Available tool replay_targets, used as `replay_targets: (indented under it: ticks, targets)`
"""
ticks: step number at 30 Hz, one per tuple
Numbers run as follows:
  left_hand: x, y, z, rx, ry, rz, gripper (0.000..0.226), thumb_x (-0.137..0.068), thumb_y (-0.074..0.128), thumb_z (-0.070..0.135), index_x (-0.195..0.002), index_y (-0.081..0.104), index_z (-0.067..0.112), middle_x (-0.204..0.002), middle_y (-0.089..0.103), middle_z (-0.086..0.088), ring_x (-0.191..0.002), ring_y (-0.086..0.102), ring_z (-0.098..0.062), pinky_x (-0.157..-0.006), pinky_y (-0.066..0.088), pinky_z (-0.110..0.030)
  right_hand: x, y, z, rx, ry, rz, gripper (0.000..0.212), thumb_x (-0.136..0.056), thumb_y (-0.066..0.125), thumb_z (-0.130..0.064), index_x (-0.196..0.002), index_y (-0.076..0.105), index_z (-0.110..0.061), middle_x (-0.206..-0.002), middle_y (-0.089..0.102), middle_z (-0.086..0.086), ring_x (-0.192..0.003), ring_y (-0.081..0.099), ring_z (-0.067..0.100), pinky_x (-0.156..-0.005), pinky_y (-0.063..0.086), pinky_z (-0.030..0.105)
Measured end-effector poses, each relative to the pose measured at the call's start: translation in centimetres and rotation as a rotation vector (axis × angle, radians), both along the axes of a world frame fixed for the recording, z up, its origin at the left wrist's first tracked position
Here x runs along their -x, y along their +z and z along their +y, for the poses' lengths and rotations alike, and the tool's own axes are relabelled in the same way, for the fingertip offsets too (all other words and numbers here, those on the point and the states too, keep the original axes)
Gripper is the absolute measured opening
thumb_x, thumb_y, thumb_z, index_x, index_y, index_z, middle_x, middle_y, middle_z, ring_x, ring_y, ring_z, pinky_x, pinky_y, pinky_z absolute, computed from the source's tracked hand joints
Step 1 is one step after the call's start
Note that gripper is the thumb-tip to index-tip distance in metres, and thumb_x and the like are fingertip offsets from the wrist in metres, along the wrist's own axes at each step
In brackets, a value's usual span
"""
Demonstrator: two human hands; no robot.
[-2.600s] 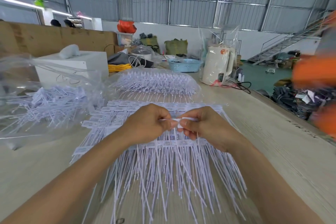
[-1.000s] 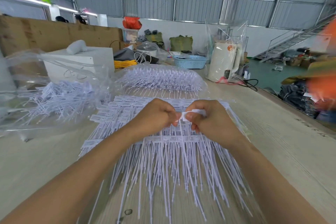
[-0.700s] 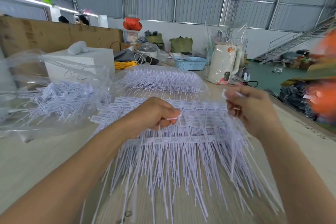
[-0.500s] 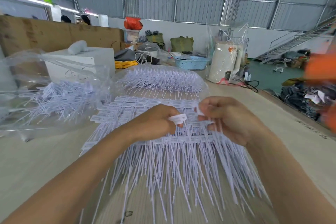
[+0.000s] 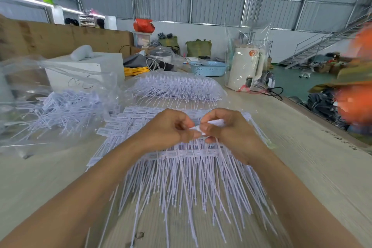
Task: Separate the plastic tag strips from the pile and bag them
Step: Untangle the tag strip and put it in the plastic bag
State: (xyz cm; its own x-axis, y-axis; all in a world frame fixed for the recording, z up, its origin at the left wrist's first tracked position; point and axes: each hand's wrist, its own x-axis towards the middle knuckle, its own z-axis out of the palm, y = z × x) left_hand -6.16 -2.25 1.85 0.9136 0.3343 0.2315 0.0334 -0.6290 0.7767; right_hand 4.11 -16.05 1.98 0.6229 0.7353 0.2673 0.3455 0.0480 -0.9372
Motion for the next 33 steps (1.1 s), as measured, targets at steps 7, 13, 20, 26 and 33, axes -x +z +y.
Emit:
replay_targets:
  ticks: [7,13,20,26,33]
  targets:
    - [0.3,0.2,0.4,0.126,0.013,0.009,0.018,-0.083,0.069,0.024,-0.072,0.071,0.010,-0.060,0.068,0.000,-0.055,0.062,-0.014,-0.061,0.051,-0.024,-0.1,0.0,0.0,-0.053,-0.053,-0.006,0.005,-0.085,0.064,0.000,-0.083,0.063,-0.004,-0.088,0.065,0.017,-0.058,0.068,0.017,-0.062,0.059,0.028]
    - [-0.1,0.1,-0.3,0.146,0.089,-0.059,0.030,-0.083,0.070,0.028,-0.054,0.071,0.020,-0.044,0.049,0.006,-0.044,0.039,-0.009,-0.047,0.032,-0.018,0.0,-0.2,0.1,0.036,-0.064,-0.126,0.008,-0.083,0.067,-0.001,-0.080,0.067,-0.008,-0.095,0.067,0.022,-0.072,0.071,0.025,-0.076,0.058,0.044]
    - [-0.2,0.6,-0.3,0.414,0.029,-0.078,0.020,-0.081,0.069,0.016,-0.061,0.071,0.011,-0.040,0.043,0.006,-0.037,0.037,-0.005,-0.042,0.031,-0.017,0.6,0.2,0.5,-0.031,-0.150,-0.226,0.021,-0.082,0.063,0.007,-0.072,0.065,-0.011,-0.074,0.067,0.011,-0.059,0.066,0.011,-0.071,0.057,0.037]
    - [0.5,1.1,0.0,0.637,-0.068,0.005,0.021,-0.069,0.072,0.023,-0.053,0.069,0.011,-0.037,0.031,0.008,-0.033,0.029,-0.007,-0.041,0.030,-0.015,-1.9,0.9,-1.7,-0.064,-0.351,-0.276,0.013,-0.083,0.061,0.006,-0.084,0.067,-0.006,-0.086,0.067,0.005,-0.063,0.065,0.005,-0.054,0.047,0.010]
    - [0.3,0.2,-0.4,0.208,-0.091,0.064,0.012,-0.087,0.064,0.016,-0.076,0.068,0.020,-0.058,0.052,0.008,-0.056,0.041,-0.013,-0.052,0.036,-0.020,-1.8,1.9,-2.1,-0.145,0.008,0.411,0.014,-0.081,0.060,0.005,-0.070,0.069,0.001,-0.069,0.069,0.012,-0.065,0.069,0.023,-0.059,0.057,0.023]
